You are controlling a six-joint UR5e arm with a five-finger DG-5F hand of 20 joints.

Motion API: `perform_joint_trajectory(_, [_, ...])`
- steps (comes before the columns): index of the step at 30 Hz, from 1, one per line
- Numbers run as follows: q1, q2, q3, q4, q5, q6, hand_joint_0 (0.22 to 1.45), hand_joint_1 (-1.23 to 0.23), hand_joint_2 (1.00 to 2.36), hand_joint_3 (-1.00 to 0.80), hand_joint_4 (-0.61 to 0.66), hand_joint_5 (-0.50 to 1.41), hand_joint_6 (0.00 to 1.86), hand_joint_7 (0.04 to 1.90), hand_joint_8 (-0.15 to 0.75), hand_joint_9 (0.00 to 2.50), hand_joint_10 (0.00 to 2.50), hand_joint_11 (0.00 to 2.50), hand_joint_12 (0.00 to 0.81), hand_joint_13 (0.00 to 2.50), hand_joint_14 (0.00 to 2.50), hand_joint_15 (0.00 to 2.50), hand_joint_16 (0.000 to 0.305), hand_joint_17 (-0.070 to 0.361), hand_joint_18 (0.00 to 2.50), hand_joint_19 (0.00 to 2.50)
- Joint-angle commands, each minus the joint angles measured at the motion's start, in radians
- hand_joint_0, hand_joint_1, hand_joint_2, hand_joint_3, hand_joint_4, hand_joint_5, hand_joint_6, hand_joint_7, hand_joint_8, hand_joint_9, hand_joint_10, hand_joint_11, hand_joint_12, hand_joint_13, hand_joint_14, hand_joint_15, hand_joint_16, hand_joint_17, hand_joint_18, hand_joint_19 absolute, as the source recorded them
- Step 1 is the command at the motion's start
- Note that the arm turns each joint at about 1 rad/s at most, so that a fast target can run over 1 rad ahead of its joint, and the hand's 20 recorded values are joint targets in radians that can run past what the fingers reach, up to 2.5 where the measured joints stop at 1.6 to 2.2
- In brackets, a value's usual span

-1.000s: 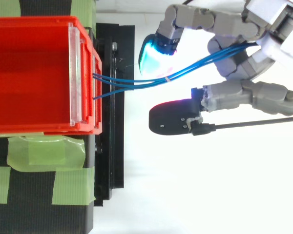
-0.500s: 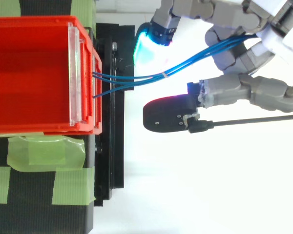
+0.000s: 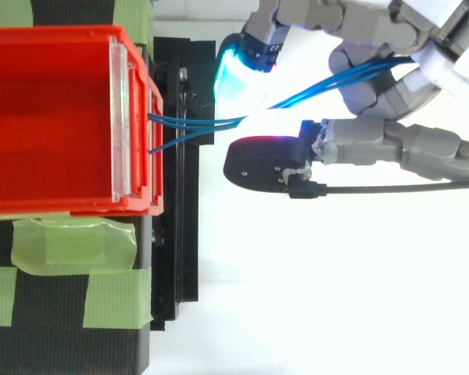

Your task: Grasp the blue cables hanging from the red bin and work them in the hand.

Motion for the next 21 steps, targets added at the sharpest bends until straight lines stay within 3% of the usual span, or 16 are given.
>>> perform_joint_trajectory(1, [0.0,0.0,0.0,0.006,0.0,0.0,0.92,-0.6,1.02,-0.36,0.37,0.37,0.01,1.3,0.535,1.78,2.5,2.5,0.712,2.02,2.5,1.97,0.237,0.178,2.5,0.65])
perform_joint_trajectory(5, [0.0,0.0,-0.001,0.01,-0.003,0.002,0.9,-0.6,1.02,-0.51,0.37,0.37,0.01,1.3,0.535,1.78,2.5,2.5,0.712,2.02,2.5,1.97,0.237,0.178,2.5,0.65])
perform_joint_trajectory(11, [0.005,0.0,0.0,0.013,0.0,0.02,0.95,-0.6,1.03,-0.09,0.37,0.37,0.01,1.3,0.535,1.78,2.5,2.5,0.712,2.02,2.5,1.97,0.237,0.178,2.5,0.65])
perform_joint_trajectory(21, [0.011,0.0,0.0,-0.031,-0.003,0.141,0.95,-0.61,1.02,0.04,0.4,0.37,0.01,1.28,0.535,1.78,2.5,2.5,0.712,2.02,2.5,1.97,0.237,0.178,2.5,0.65])
